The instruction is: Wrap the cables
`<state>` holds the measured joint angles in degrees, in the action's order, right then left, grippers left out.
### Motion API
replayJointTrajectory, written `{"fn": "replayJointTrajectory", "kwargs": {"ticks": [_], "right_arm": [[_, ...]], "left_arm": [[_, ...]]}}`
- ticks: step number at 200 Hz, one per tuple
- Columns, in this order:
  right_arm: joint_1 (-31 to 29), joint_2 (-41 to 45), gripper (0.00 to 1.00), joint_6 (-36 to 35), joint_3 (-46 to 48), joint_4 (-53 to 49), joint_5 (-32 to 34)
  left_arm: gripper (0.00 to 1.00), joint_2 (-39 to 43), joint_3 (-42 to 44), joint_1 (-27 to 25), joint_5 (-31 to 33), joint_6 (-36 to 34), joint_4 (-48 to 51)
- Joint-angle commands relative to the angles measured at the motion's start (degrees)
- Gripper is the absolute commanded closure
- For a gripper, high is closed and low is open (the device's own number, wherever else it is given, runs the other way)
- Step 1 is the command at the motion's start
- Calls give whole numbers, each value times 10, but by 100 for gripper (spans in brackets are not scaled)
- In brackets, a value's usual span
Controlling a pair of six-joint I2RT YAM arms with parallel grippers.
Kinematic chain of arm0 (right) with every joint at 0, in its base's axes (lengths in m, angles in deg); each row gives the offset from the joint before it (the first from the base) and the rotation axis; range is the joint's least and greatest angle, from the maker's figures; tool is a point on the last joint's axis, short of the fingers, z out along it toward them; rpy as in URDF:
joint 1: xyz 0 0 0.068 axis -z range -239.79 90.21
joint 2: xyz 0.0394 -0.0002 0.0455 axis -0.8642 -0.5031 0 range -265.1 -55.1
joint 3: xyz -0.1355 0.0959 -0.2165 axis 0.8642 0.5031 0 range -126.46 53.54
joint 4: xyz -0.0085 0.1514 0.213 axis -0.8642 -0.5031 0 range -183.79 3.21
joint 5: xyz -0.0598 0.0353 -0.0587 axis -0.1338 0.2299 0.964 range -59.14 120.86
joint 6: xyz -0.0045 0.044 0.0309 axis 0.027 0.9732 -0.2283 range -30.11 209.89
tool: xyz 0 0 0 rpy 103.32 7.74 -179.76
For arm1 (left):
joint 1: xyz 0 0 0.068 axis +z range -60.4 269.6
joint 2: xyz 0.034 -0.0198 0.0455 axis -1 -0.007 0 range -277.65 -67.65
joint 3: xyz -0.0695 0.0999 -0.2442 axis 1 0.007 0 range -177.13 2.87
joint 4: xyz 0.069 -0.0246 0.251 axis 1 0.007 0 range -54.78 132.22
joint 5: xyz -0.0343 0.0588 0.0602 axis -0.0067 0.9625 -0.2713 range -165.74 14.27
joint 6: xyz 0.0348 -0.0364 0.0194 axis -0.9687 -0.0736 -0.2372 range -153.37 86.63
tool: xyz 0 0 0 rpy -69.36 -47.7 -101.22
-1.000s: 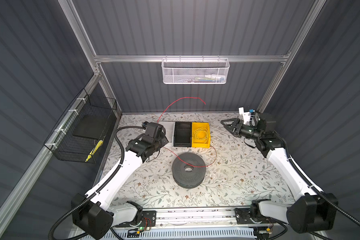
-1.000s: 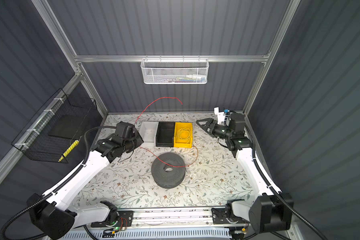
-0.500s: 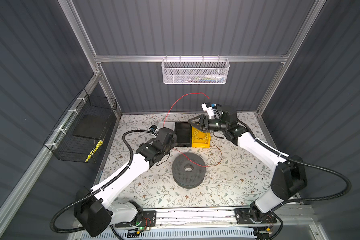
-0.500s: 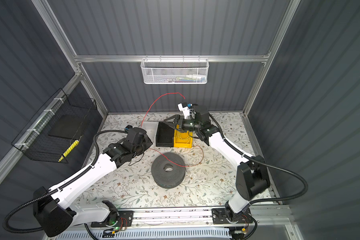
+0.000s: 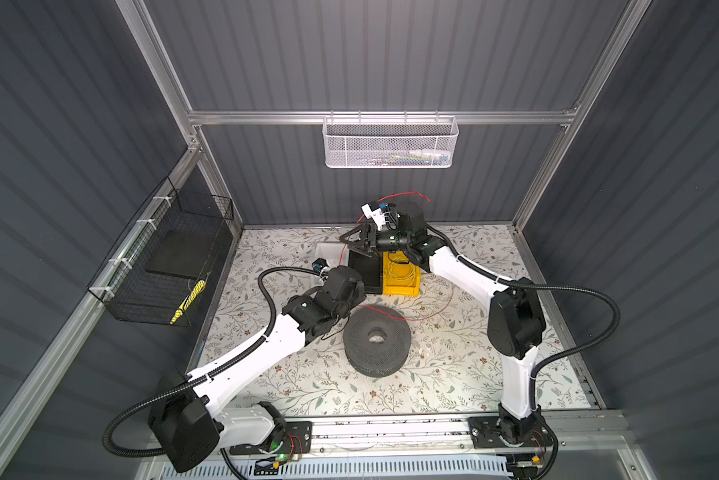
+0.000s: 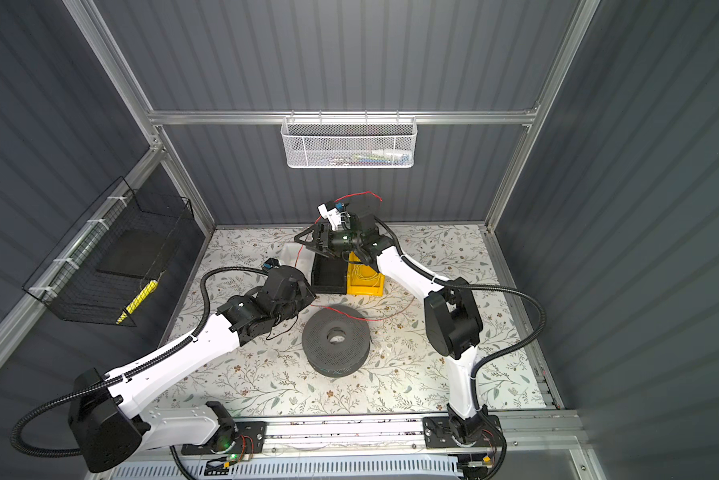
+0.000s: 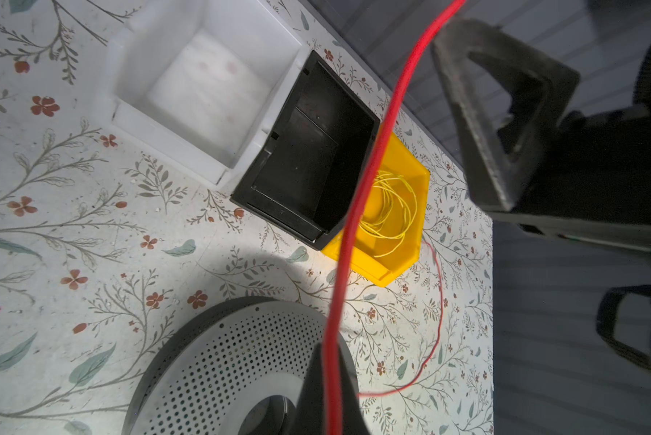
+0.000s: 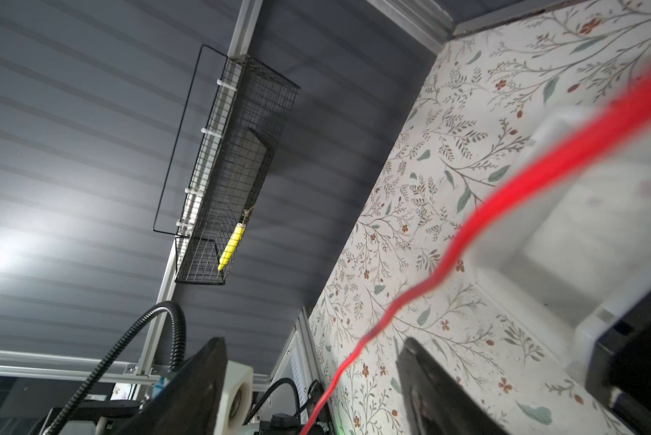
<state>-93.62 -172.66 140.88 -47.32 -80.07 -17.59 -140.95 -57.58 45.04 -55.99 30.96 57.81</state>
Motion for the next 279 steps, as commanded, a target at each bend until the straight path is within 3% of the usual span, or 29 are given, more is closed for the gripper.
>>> {"fn": "replayJointTrajectory", "kwargs": {"ticks": [1,67,91,146,157,168,191,214,247,279], "right_arm": [[-6,-9,37,7,-28,10,-5],[-7,-20,87,67,-5,78,-20],[-7,-16,99,78,7,91,-31],[-6,6,100,79,44,104,-41],[-6,10,100,78,52,108,-44],[-5,17,100,77,63,110,-47],[-3,33,100,56,82,101,-62],[2,62,100,25,120,92,-81],[10,109,100,-31,175,79,-128],[11,160,100,-136,204,-34,-162]], "left_arm": [[100,-6,1,-3,-8,2,-14],[100,-14,5,-9,-29,-6,-22],[100,-11,10,-13,-31,-4,-21],[99,-10,18,-15,-43,-10,-32],[83,-9,21,-16,-49,-11,-35],[55,-7,21,-15,-56,-19,-34],[31,14,17,-16,-70,-44,-8],[25,63,4,-16,-82,-74,60],[27,142,-31,-14,-58,-103,148],[25,138,-130,6,-47,-146,220]]}}
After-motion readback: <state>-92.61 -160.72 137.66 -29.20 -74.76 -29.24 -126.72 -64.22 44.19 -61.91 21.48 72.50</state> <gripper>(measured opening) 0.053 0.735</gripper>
